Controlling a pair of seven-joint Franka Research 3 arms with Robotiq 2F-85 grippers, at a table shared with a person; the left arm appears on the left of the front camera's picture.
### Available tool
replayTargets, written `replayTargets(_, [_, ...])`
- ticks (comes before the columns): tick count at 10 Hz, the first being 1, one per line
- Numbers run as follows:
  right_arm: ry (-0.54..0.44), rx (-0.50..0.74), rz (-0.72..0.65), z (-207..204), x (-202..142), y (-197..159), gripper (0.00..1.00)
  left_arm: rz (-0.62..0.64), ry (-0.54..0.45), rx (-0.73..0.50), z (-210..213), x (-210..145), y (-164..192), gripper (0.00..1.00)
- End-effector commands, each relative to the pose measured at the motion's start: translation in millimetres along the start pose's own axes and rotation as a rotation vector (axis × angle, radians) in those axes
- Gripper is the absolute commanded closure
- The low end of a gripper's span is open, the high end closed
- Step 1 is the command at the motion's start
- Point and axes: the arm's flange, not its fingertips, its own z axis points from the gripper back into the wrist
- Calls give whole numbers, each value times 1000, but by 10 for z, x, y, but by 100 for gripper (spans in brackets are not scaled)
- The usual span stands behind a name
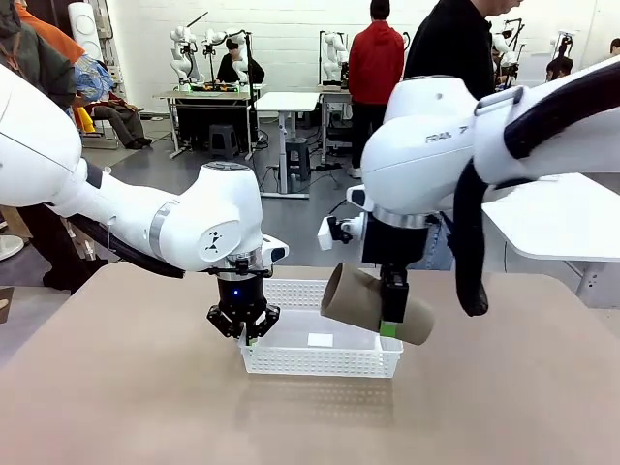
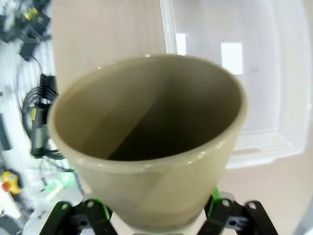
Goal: Clean and organize the cups into the basket.
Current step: Pick up the Organizing basket and move it to the center of the table, then pick up the Reusable plastic cup from the right side of the table and place it inside the Organizing basket.
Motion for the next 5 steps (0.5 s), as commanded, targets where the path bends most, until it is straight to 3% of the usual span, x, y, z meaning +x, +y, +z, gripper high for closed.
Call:
replayTargets(1, [39, 16, -8, -37, 169, -127, 17, -6, -3, -5, -16, -28, 34, 100])
replayTargets(3, [-28, 35, 3, -144, 182, -227, 17, -6, -3, -5, -16, -28, 34, 100])
replayTargets(5, [11, 25, 10, -112, 165, -85, 17, -6, -3, -5, -16, -28, 34, 100])
